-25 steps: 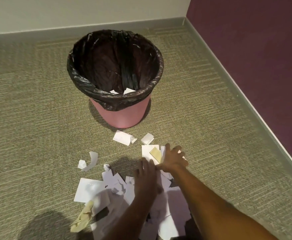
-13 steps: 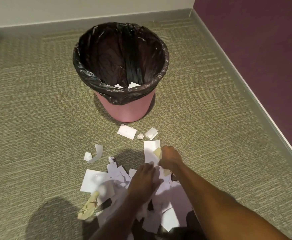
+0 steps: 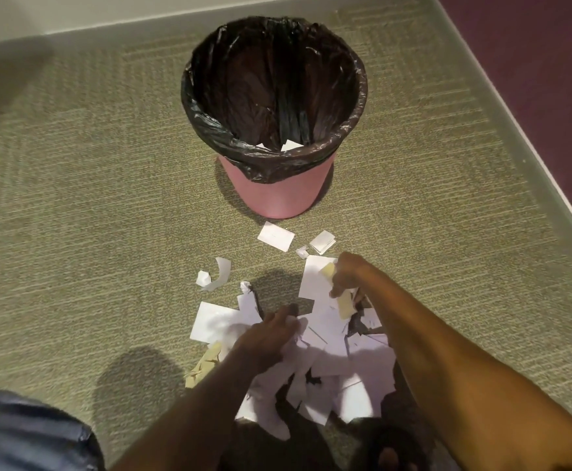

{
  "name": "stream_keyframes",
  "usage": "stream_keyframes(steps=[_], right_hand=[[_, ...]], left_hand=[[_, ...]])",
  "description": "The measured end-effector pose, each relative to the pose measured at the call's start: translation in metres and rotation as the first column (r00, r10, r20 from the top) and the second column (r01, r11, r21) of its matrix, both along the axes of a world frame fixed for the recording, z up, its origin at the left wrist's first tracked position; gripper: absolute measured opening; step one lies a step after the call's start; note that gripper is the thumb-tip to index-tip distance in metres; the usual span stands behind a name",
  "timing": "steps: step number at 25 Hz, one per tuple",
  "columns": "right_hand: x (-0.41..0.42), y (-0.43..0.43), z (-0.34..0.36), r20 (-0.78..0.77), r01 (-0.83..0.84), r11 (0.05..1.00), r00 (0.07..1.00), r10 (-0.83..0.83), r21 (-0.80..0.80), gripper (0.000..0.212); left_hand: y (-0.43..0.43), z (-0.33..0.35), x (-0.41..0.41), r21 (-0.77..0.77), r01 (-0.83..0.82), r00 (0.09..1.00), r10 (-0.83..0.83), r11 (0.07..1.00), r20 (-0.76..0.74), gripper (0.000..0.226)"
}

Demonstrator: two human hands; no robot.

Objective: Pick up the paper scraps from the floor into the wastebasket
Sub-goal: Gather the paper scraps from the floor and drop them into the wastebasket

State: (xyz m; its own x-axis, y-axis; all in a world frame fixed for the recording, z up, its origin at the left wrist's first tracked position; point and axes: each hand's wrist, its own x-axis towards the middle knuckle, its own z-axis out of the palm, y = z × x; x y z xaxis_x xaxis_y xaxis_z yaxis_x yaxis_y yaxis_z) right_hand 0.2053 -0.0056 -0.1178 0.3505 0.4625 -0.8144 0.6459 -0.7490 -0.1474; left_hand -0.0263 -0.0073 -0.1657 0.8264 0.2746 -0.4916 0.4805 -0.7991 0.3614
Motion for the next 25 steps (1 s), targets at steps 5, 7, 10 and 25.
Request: stream_keyframes(steps=[5, 7, 10, 25], right_hand=[[-0.006, 0.024, 0.03, -0.06, -0.042, 0.999, 0.997, 0.042, -0.003, 0.054], [-0.009, 0.033, 0.042, -0.04, -0.071, 0.997, 0.997, 0.071, 0.019, 0.054], [-0.008, 0.047, 0.062, -0.051, -0.095, 0.994, 0.994, 0.098, 0.057, 0.043], [0.026, 0.048, 0.141, -0.034, -0.272, 0.962, 0.961, 0.273, 0.027, 0.049]], left_hand=[[0.009, -0.013, 0.015, -0.236, -0.197, 0.98, 0.193, 0.951, -0.042, 0.029], [0.018, -0.01, 0.022, -0.231, -0.202, 0.979, 0.198, 0.952, -0.04, 0.019], [0.039, 0.011, 0.04, -0.195, -0.254, 0.964, 0.264, 0.947, 0.026, 0.019], [0.134, 0.189, 0.067, -0.418, -0.196, 0.966, 0.101, 0.887, -0.24, 0.031]])
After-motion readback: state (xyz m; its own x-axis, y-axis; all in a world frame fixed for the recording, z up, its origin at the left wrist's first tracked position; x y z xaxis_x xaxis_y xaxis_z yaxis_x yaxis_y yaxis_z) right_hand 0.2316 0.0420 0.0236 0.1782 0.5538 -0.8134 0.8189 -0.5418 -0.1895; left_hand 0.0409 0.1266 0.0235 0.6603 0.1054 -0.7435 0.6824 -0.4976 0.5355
